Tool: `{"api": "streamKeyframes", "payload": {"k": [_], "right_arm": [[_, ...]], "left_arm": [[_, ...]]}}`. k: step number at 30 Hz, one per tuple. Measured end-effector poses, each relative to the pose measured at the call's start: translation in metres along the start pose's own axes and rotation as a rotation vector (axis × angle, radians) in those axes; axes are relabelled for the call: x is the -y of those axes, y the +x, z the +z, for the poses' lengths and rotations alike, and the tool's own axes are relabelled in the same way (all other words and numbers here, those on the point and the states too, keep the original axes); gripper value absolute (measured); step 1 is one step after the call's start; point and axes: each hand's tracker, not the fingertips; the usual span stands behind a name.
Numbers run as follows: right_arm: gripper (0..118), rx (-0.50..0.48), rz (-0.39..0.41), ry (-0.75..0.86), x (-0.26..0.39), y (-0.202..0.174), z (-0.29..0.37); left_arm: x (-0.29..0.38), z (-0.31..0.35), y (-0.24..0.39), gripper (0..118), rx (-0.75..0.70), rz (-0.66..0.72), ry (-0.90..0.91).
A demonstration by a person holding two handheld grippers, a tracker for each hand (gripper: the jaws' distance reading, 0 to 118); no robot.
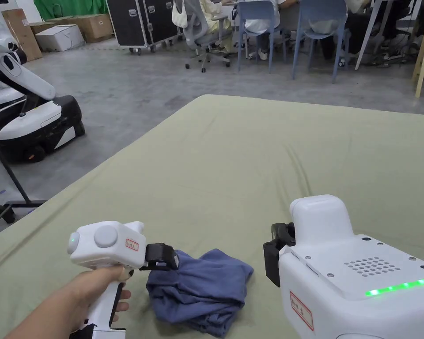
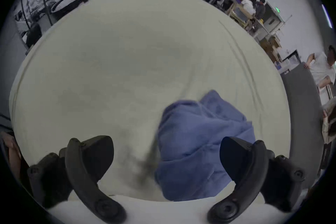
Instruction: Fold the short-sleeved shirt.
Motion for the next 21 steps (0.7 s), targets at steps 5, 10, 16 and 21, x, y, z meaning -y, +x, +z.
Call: {"api": "streamKeyframes", "payload": {"k": [5, 10, 16, 21], "right_arm": [[3, -0.003, -0.004, 0.005, -0.002, 0.003, 0.002], [3, -0.001, -0.006, 0.001, -0.002, 0.006, 0.005], [3, 0.024, -0.012, 0.006, -0.005, 0.018, 0.008], [3, 0.042, -0.039, 0.013, -0.009, 0.04, 0.017]], "left_arm": [[-0.007, 0.004, 0.003, 118, -0.016, -0.016, -0.032], [-0.004, 0.017, 0.012, 75, -0.114, -0.06, 0.019], [0.011, 0.036, 0.04, 3, -0.094, 0.003, 0.088], [0.005, 0.065, 0.067, 3, -0.169, -0.006, 0.334]]}}
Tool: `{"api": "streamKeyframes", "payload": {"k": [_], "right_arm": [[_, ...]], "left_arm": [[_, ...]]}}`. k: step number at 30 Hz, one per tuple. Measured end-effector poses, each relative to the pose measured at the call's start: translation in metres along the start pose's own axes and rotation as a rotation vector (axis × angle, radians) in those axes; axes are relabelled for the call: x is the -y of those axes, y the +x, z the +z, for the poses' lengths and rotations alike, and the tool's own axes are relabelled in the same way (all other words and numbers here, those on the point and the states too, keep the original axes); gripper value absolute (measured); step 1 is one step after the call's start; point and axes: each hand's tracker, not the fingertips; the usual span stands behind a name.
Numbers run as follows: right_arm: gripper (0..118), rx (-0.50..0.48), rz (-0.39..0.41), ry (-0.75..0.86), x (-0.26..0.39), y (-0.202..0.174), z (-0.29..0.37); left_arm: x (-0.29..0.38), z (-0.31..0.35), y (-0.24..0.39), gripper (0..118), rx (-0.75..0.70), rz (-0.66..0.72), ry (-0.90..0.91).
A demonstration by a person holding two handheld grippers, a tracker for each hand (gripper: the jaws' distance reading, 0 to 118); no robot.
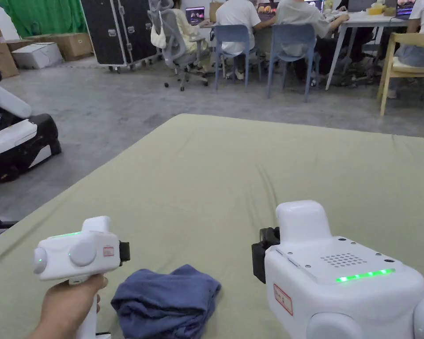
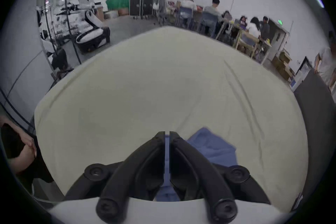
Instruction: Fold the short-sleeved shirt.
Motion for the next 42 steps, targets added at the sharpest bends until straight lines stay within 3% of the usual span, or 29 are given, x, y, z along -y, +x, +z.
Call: {"api": "streamKeyframes", "payload": {"k": [6, 9, 19, 24, 27, 33, 42], "right_arm": [[3, 0.039, -0.02, 0.02, -0.003, 0.028, 0.021], [3, 0.085, -0.022, 0.041, -0.007, 0.052, 0.035], [3, 0.479, -0.049, 0.165, -0.032, 0.213, 0.148], [3, 0.651, -0.084, 0.189, -0.024, 0.284, 0.216], [3, 0.704, -0.107, 0.183, -0.019, 0.314, 0.244], [3, 0.734, -0.124, 0.193, -0.013, 0.33, 0.266], [3, 0.699, -0.107, 0.217, -0.014, 0.302, 0.259]], "left_arm": [[-0.01, 0.024, 0.03, 3, 0.011, -0.002, 0.017], [-0.017, 0.04, 0.079, 3, 0.008, -0.124, 0.116], [-0.027, 0.099, 0.302, 3, 0.288, -0.218, 0.344], [-0.012, 0.137, 0.398, 3, 0.423, -0.251, 0.373], [0.001, 0.161, 0.435, 3, 0.445, -0.257, 0.388], [0.012, 0.194, 0.454, 3, 0.444, -0.243, 0.421], [0.012, 0.216, 0.427, 3, 0.375, -0.228, 0.449]]}}
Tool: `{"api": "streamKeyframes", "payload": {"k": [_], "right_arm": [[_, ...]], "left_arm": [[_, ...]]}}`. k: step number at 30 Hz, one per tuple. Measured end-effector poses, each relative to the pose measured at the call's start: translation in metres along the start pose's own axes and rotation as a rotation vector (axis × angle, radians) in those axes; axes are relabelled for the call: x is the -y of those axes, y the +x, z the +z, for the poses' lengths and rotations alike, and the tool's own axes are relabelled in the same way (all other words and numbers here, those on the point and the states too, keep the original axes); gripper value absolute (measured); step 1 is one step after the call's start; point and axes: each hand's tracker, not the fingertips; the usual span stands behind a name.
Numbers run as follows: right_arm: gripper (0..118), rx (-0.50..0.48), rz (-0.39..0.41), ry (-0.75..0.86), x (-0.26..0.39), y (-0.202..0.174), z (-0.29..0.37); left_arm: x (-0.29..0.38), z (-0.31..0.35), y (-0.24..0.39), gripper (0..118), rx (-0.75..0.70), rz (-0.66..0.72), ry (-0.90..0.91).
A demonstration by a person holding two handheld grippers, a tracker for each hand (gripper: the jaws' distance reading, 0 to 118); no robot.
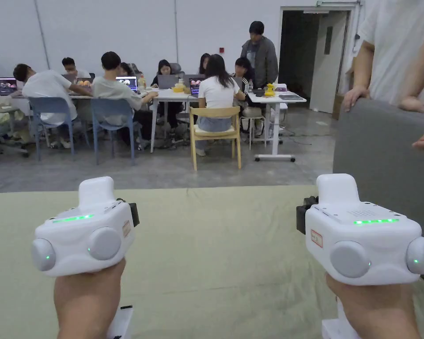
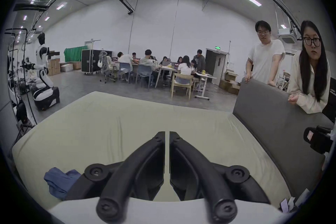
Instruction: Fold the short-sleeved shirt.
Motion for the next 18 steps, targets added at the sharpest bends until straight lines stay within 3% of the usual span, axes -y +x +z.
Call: {"api": "streamKeyframes", "payload": {"k": [18], "right_arm": [[3, 0.012, 0.005, 0.019, -0.007, -0.018, 0.003]], "left_arm": [[-0.001, 0.016, -0.012, 3, -0.031, -0.045, 0.012]]}}
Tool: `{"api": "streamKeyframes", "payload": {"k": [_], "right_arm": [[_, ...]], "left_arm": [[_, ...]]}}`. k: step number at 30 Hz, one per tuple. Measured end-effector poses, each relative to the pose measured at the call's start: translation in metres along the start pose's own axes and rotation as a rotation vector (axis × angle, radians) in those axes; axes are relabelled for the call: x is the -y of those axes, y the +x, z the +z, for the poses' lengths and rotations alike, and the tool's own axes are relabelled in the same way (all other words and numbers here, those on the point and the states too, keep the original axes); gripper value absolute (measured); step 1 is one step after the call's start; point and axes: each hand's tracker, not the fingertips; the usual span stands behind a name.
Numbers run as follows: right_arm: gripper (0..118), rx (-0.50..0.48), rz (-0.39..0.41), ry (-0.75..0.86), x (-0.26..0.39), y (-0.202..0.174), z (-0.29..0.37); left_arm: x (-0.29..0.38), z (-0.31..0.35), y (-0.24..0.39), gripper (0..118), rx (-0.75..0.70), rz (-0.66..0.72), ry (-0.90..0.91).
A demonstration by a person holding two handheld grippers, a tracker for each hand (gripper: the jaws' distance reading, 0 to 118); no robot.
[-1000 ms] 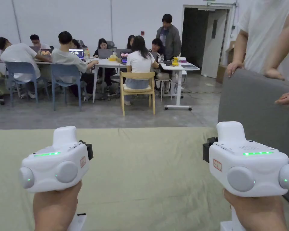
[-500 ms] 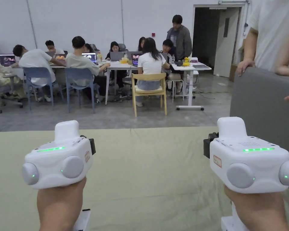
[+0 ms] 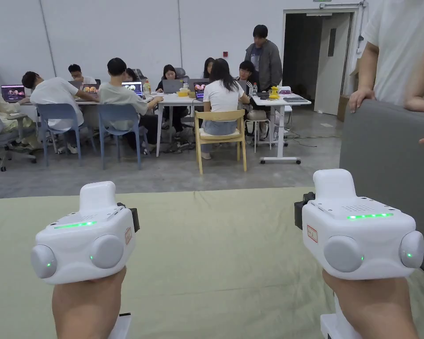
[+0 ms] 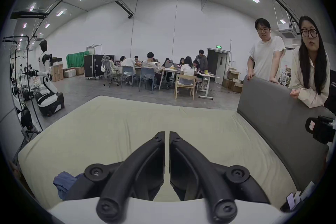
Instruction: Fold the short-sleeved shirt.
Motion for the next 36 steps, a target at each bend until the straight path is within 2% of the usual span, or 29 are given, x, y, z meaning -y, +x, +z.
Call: {"api": "streamKeyframes", "payload": {"k": [22, 23, 24, 25, 26, 27, 31, 36], "right_arm": [[4, -0.007, 0.007, 0.015, -0.004, -0.014, -0.009], [22, -0.01, 0.011, 0.012, -0.005, -0.014, -0.01], [63, 0.008, 0.019, 0.013, -0.005, -0.016, -0.011], [118, 0.014, 0.013, 0.008, -0.006, -0.016, -0.013], [118, -0.009, -0.004, -0.041, -0.006, -0.014, -0.017], [118, -0.07, -0.027, 0.053, -0.007, -0.013, -0.008], [118, -0.02, -0.009, 0.002, -0.013, -0.012, -0.004], [118, -0.041, 0.024, -0.012, -0.006, -0.02, -0.012]], "left_arm": [[-0.002, 0.006, -0.007, 5, -0.02, -0.056, 0.05], [-0.002, 0.007, -0.008, 28, -0.009, -0.058, 0.056], [-0.003, 0.008, -0.007, 80, -0.029, -0.068, 0.077], [-0.003, 0.008, -0.006, 118, -0.051, -0.076, 0.077], [-0.004, 0.01, -0.007, 118, -0.007, -0.067, 0.099], [-0.003, 0.016, -0.009, 118, -0.015, -0.028, 0.134], [-0.007, 0.015, -0.012, 118, -0.005, -0.046, 0.106], [-0.008, 0.015, -0.008, 118, -0.005, -0.067, 0.113]]}}
